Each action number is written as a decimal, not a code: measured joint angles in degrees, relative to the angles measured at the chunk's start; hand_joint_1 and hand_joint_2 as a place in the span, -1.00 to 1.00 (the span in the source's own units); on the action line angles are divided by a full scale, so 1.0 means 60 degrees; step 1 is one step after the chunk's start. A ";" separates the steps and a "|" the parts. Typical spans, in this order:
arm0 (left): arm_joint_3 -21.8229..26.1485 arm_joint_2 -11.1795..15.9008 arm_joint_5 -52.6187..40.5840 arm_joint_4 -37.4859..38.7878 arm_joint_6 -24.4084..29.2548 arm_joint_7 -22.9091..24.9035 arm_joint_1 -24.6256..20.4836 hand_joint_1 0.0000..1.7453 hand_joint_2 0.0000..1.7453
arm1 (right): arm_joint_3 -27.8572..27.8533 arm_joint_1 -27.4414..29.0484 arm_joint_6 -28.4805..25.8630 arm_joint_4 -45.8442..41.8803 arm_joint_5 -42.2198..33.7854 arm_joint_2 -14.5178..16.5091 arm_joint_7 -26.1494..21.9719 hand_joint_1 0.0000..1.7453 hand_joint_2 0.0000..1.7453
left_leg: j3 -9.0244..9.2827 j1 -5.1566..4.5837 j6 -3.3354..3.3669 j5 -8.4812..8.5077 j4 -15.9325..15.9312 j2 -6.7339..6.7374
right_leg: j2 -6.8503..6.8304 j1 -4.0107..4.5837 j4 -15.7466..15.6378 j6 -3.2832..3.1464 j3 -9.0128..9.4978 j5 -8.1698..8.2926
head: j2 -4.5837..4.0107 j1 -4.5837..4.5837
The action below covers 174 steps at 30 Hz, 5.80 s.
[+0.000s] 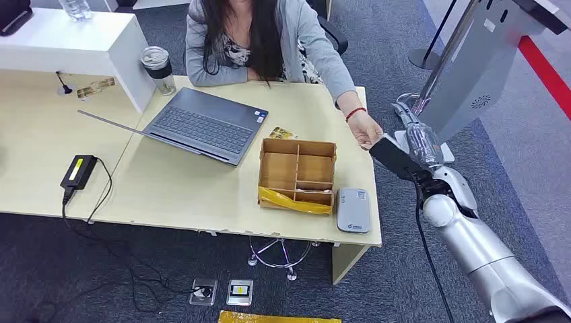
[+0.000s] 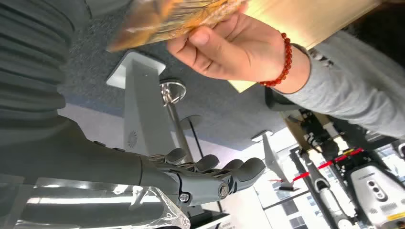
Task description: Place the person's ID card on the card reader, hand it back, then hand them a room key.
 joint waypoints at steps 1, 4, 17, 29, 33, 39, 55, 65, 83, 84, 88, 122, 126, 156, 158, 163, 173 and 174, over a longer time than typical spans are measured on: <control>0.0000 0.0000 -0.0002 0.0000 0.0000 0.0001 0.0002 -1.00 -1.00 | 0.0035 -0.0008 -0.0035 0.0024 -0.0010 0.0027 -0.0011 -1.00 1.00 | 0.0000 0.0000 0.0000 0.0000 0.0000 0.0000 | 0.0000 0.0000 0.0000 0.0000 0.0000 0.0000 | 0.0000 0.0000; -0.0003 0.0003 -0.0022 0.0000 0.0010 0.0005 0.0004 -1.00 -1.00 | 0.0219 -0.0057 -0.0169 0.0153 -0.0056 0.0137 -0.0065 -1.00 1.00 | 0.0000 -0.0001 0.0000 0.0000 0.0000 0.0001 | 0.0002 -0.0001 0.0000 0.0000 0.0000 0.0000 | 0.0000 -0.0001; -0.0007 0.0004 -0.0148 0.0000 0.0046 0.0005 0.0016 -1.00 -1.00 | 0.0741 -0.0111 0.0208 0.0321 -0.0011 0.0243 0.0546 -0.52 1.00 | 0.0008 -0.0001 0.0000 0.0000 0.0002 0.0004 | 0.0011 -0.0001 -0.0001 0.0000 -0.0002 0.0000 | 0.0000 0.0000; -0.0010 0.0004 -0.0187 0.0000 0.0055 -0.0005 0.0047 -1.00 -1.00 | 0.0771 0.0068 0.0254 -0.0218 -0.0009 0.0041 0.0718 1.00 1.00 | 0.0013 -0.0001 0.0000 -0.0001 0.0003 0.0009 | 0.0022 -0.0001 -0.0002 0.0001 -0.0003 0.0001 | 0.0000 -0.0001; -0.0016 0.0004 -0.0210 0.0000 0.0048 -0.0006 0.0053 -1.00 -1.00 | 0.0743 0.0100 0.0233 -0.0426 -0.0059 -0.0036 0.0781 1.00 1.00 | 0.0013 -0.0001 0.0000 -0.0001 0.0003 0.0010 | 0.0024 -0.0001 -0.0002 0.0001 -0.0003 0.0001 | 0.0000 -0.0001; -0.0026 0.0004 -0.0235 0.0000 0.0048 -0.0016 0.0055 -1.00 -1.00 | 0.0671 0.0139 0.0112 -0.0648 -0.0081 -0.0096 0.0801 1.00 1.00 | 0.0013 -0.0001 0.0000 -0.0001 0.0003 0.0011 | 0.0025 -0.0001 -0.0002 0.0001 -0.0003 0.0001 | 0.0000 -0.0002; -0.0048 0.0007 -0.0209 0.0000 0.0046 -0.0052 0.0060 -1.00 -1.00 | 0.0699 0.0560 0.0119 -0.0922 -0.0119 -0.0270 0.0869 1.00 1.00 | 0.0013 -0.0001 0.0000 -0.0002 0.0003 0.0011 | 0.0024 -0.0002 -0.0003 0.0000 -0.0002 0.0000 | 0.0000 -0.0002; -0.0051 0.0007 -0.0158 0.0000 0.0107 -0.0051 0.0062 -1.00 -1.00 | 0.0748 0.1190 0.0051 -0.0916 -0.0240 -0.0375 0.0861 1.00 1.00 | 0.0010 0.0000 0.0000 -0.0003 0.0002 0.0015 | 0.0024 0.0000 -0.0003 0.0000 -0.0006 0.0000 | 0.0000 -0.0001; -0.0051 0.0007 -0.0134 0.0000 0.0142 -0.0007 0.0060 -1.00 -1.00 | 0.1246 0.1558 -0.0223 -0.0462 0.0338 -0.0238 0.0658 1.00 1.00 | 0.0009 0.0000 0.0000 -0.0003 0.0001 0.0028 | 0.0042 -0.0001 -0.0002 0.0000 -0.0010 0.0000 | 0.0000 -0.0001; -0.0051 0.0006 -0.0123 0.0000 0.0144 0.0009 0.0059 -1.00 -1.00 | 0.1278 0.1558 -0.0233 -0.0406 0.0342 -0.0224 0.0635 1.00 1.00 | 0.0009 0.0000 0.0000 -0.0003 0.0001 0.0028 | 0.0043 -0.0001 -0.0003 0.0000 -0.0010 0.0000 | 0.0000 -0.0001; -0.0051 0.0004 -0.0089 0.0000 0.0146 0.0040 0.0059 -1.00 -1.00 | 0.1399 0.1557 -0.0254 -0.0126 0.0305 -0.0145 0.0576 1.00 1.00 | 0.0008 -0.0001 0.0000 -0.0003 0.0001 0.0028 | 0.0042 -0.0001 -0.0003 0.0000 -0.0010 0.0000 | 0.0000 0.0000; -0.0051 0.0010 -0.0063 0.0000 0.0027 0.0040 0.0061 -1.00 -1.00 | 0.1650 0.0909 0.0791 0.1254 -0.1259 0.0189 0.0788 1.00 1.00 | 0.0016 -0.0001 0.0000 -0.0002 0.0002 0.0028 | 0.0043 -0.0002 -0.0002 0.0002 -0.0003 0.0003 | 0.0000 -0.0001; -0.0051 0.0052 -0.0106 0.0000 -0.0005 0.0012 0.0064 -1.00 -1.00 | 0.1519 0.0595 0.1074 0.0886 -0.1233 -0.0047 0.1129 1.00 1.00 | 0.0015 -0.0004 0.0000 -0.0002 0.0003 0.0030 | 0.0045 -0.0004 -0.0001 0.0003 -0.0004 0.0005 | 0.0000 -0.0001; -0.0055 0.0063 -0.0491 0.0000 -0.0258 -0.0278 0.0027 -1.00 -1.00 | 0.1021 -0.1538 0.1263 -0.0250 0.0363 0.0374 0.0679 1.00 1.00 | 0.0010 0.0007 -0.0003 0.0000 0.0000 0.0042 | 0.0048 0.0007 0.0003 0.0001 -0.0005 0.0006 | 0.0000 -0.0002; -0.0055 0.0042 -0.0488 0.0000 -0.0296 -0.0276 0.0030 -1.00 -1.00 | 0.1079 -0.1554 0.1215 0.0004 0.0399 0.0690 0.0634 1.00 1.00 | 0.0010 0.0009 -0.0004 0.0000 0.0000 0.0041 | 0.0048 0.0008 0.0003 0.0001 -0.0005 0.0006 | 0.0000 0.0000; -0.0056 0.0029 -0.0522 0.0000 -0.0339 -0.0275 0.0031 -1.00 -1.00 | 0.1208 -0.1608 0.1227 0.0447 0.0435 0.1171 0.0624 1.00 1.00 | 0.0007 0.0008 -0.0004 0.0000 0.0001 0.0037 | 0.0043 0.0007 0.0001 0.0001 -0.0007 0.0006 | 0.0000 0.0002; -0.0058 0.0029 -0.0523 0.0000 -0.0305 -0.0275 0.0040 -1.00 -1.00 | 0.1302 -0.1647 0.1114 0.0881 0.0507 0.1483 0.0607 -1.00 -1.00 | 0.0007 0.0005 -0.0004 0.0000 0.0002 0.0036 | 0.0045 0.0004 0.0000 0.0001 -0.0009 0.0006 | 0.0000 -0.0001; -0.0058 0.0029 -0.0509 0.0000 -0.0296 -0.0275 0.0041 -1.00 -1.00 | 0.1309 -0.1647 0.1074 0.0910 0.0515 0.1507 0.0578 -1.00 -1.00 | 0.0008 0.0006 -0.0004 0.0000 0.0002 0.0037 | 0.0046 0.0005 0.0001 0.0001 -0.0009 0.0006 | 0.0000 -0.0001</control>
